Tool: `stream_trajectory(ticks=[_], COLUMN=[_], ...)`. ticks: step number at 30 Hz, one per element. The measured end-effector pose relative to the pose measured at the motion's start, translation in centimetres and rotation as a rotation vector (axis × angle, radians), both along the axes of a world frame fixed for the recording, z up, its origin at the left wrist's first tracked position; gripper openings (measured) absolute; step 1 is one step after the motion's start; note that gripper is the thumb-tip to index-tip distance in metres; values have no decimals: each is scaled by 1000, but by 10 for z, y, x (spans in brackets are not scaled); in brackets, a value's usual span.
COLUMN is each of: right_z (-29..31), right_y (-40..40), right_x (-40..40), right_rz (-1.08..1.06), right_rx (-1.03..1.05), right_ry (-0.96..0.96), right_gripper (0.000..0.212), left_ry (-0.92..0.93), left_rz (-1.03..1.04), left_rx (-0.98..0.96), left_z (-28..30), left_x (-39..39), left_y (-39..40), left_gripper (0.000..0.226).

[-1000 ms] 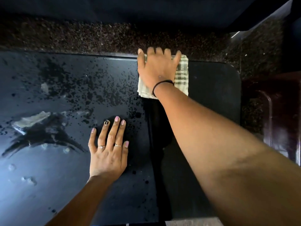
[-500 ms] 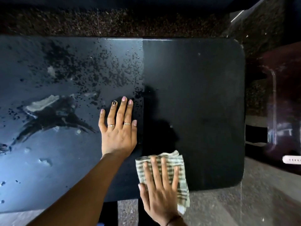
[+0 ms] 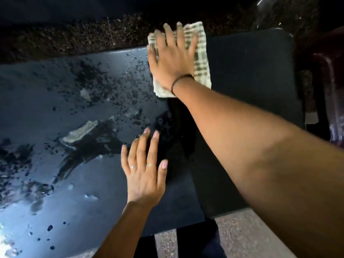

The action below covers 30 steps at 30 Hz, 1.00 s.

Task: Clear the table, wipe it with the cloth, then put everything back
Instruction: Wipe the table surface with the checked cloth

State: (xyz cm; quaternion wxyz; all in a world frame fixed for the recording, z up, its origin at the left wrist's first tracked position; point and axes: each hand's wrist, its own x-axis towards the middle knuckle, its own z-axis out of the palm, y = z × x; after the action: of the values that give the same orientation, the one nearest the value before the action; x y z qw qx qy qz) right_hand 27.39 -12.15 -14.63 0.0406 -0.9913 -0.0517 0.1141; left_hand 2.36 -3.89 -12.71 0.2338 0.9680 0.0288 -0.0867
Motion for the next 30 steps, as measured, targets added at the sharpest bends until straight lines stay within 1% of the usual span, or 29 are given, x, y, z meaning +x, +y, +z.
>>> stream_trajectory(ticks=[3,6,9,11,15,17,18,21,23,25,28,30], right_z=[0,-3,2,8,11,8,7,8,12,11,3,-1], right_y=[13,12,13,12,-5,-13,-12,-3,11,31,64,82], right_x=[13,-26,-105,-177,-334,-378,-385,-364,-322,-257,-142,-75], right_rz=[-33,-32,-22,10,89,118,110,109,134,134,50,10], right_rx=[8,-22,-8,-11,-99,-123,-120,-91,-68,-55,-34,-35], right_ry=[-1,-56,-61,-10,97,108,115,115,100,56,-47,-58], right_gripper=[54,61,63,64,66,63,62,63,64,64,64,63], left_ry=[-5,1,7,-14,-56,-76,-86,-102,-108,-110,-109,-104], left_rz=[-38,8,102,125,78,49,37,3,-27,-36,-43,-46], left_rx=[101,141,146,142,134,146,163,224,246,261,268,270], left_z=[-2,-3,-4,-5,-21,-26,-28,-29,-28,-28,-28,-28], left_x=[-30,-44,-41,-33,-23,-23,-25,-25,-25,-24,-24,-24], left_y=[46,84,109,121,143,145,145,143,143,144,143,144], left_gripper=[54,57,60,60,61,60,60,60,61,61,61,61])
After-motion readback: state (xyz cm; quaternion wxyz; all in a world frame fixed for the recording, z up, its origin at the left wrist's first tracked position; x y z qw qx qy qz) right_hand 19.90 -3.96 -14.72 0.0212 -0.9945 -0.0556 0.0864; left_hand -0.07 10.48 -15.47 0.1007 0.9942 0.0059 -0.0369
